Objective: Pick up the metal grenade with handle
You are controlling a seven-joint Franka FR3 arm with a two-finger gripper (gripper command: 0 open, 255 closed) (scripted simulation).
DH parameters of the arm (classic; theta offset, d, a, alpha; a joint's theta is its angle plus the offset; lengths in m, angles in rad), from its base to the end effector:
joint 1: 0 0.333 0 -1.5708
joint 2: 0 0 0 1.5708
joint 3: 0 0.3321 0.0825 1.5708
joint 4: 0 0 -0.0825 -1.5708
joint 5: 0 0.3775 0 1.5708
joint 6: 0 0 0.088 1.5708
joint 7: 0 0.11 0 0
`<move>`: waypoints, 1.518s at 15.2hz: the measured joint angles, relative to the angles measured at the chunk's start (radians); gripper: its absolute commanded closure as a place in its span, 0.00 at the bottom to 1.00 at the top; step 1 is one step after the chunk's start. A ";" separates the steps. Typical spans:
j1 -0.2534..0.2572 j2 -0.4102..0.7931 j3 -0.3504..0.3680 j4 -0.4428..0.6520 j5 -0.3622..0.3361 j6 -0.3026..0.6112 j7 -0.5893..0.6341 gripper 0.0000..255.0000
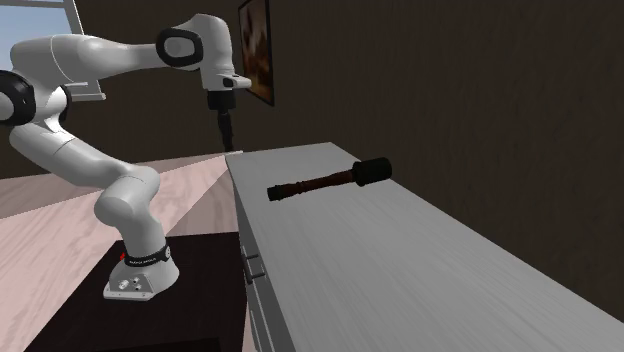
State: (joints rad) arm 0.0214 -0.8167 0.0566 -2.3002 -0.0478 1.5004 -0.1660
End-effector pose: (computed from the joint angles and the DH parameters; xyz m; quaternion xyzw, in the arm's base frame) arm 0.2725 0.0230 0.6270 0.9928 0.1110 0.0057 0.0448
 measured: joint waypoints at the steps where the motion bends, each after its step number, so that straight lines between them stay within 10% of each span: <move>1: 0.000 0.000 0.000 0.000 0.000 0.000 0.000 0.00; 23: -0.080 0.714 -0.275 0.634 -0.032 0.107 -0.365 0.00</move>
State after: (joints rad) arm -0.0585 -0.1028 -0.2183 -1.6657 -0.0797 1.6071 -0.5311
